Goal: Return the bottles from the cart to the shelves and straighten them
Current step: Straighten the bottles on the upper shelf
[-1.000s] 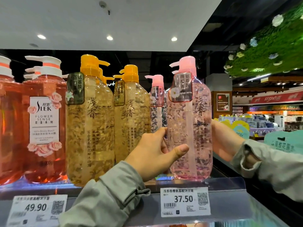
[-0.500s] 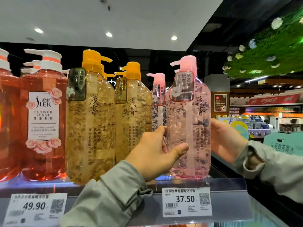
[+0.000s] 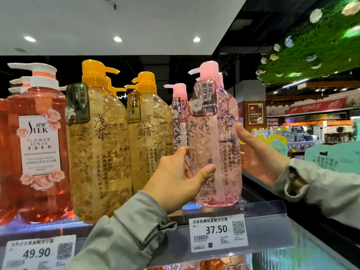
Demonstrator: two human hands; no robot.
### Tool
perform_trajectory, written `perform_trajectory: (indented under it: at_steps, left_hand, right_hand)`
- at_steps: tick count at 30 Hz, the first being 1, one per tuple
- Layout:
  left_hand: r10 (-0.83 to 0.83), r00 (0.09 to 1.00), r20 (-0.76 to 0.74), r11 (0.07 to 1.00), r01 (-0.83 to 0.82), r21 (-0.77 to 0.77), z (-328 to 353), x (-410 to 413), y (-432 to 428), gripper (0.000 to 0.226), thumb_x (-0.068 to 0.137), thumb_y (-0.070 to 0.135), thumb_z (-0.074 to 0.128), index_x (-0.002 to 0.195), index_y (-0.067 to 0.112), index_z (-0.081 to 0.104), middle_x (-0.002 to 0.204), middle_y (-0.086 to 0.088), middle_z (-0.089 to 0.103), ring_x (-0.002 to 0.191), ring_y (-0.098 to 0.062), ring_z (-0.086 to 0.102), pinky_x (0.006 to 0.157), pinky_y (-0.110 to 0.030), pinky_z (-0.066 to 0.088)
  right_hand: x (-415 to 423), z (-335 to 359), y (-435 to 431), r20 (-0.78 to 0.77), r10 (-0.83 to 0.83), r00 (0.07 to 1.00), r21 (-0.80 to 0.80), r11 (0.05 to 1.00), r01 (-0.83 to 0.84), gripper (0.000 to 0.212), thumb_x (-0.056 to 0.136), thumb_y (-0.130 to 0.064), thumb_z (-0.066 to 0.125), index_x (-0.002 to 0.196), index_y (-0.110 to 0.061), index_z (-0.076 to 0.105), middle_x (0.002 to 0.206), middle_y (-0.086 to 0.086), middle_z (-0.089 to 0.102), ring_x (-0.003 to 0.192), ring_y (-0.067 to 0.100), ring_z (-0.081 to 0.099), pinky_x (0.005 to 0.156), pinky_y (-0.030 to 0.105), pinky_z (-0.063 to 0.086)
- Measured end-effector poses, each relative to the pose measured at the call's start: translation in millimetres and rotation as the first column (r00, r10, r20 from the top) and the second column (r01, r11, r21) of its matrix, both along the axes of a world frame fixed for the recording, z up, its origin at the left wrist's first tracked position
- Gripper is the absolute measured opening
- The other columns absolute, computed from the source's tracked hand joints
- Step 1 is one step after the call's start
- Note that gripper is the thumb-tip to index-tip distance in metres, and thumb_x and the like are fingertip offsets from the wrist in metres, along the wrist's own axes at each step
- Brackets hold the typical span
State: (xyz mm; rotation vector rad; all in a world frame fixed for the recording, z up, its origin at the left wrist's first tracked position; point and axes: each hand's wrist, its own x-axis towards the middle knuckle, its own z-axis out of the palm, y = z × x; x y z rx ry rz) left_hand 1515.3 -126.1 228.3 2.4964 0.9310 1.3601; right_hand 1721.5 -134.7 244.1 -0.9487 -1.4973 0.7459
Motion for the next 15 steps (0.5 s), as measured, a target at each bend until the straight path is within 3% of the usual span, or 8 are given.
perform_trajectory:
  at_steps: [2, 6, 12, 15]
  left_hand:
    - [0.010, 1.000, 0.000, 1.000, -0.010, -0.006, 0.4, -0.2, -1.3, 0.077, 0.080, 0.058, 0.055, 0.138, 0.010, 0.037, 0.069, 0.003, 0.058, 0.065, -0.007, 0.059, 0.060, -0.017, 0.046]
    - [0.002, 1.000, -0.024, 1.000, -0.002, -0.030, -0.4, -0.9, -1.2, 0.075, 0.080, 0.058, 0.054, 0.137, 0.012, 0.037, 0.071, 0.001, 0.060, 0.065, -0.012, 0.063, 0.066, -0.028, 0.052]
    - [0.003, 1.000, -0.021, 0.999, -0.004, -0.044, 0.2, -1.6, 0.0, 0.072, 0.079, 0.059, 0.056, 0.133, 0.013, 0.041, 0.069, -0.001, 0.062, 0.062, -0.012, 0.064, 0.064, -0.030, 0.054]
    - [-0.005, 0.999, -0.035, 0.999, 0.003, -0.054, 1.4, -2.2, -0.4, 0.070, 0.080, 0.058, 0.056, 0.131, 0.013, 0.042, 0.068, -0.001, 0.063, 0.060, -0.011, 0.064, 0.064, -0.029, 0.054]
  right_hand:
    - [0.2, -1.0, 0.9, 0.077, -0.032, 0.997, 0.033, 0.999, 0.030, 0.110, 0.041, -0.085, 0.069, 0.132, -0.027, 0.049, 0.126, -0.001, 0.063, 0.116, 0.021, 0.059, 0.100, 0.052, 0.042]
    - [0.9, -2.5, 3.0, 0.125, -0.048, 0.991, 0.064, 0.997, 0.041, 0.122, 0.037, -0.088, 0.068, 0.139, -0.027, 0.040, 0.135, -0.001, 0.056, 0.123, 0.020, 0.054, 0.108, 0.056, 0.035]
    - [-5.9, -5.2, 2.2, 0.074, -0.064, 0.995, 0.146, 0.988, 0.053, 0.124, 0.021, -0.075, 0.080, 0.129, -0.028, 0.043, 0.120, 0.000, 0.063, 0.109, 0.017, 0.062, 0.089, 0.036, 0.050]
    - [-6.1, -3.9, 0.7, 0.065, -0.067, 0.996, 0.131, 0.990, 0.058, 0.123, 0.023, -0.070, 0.084, 0.131, -0.027, 0.042, 0.118, 0.002, 0.065, 0.106, 0.017, 0.064, 0.090, 0.040, 0.050]
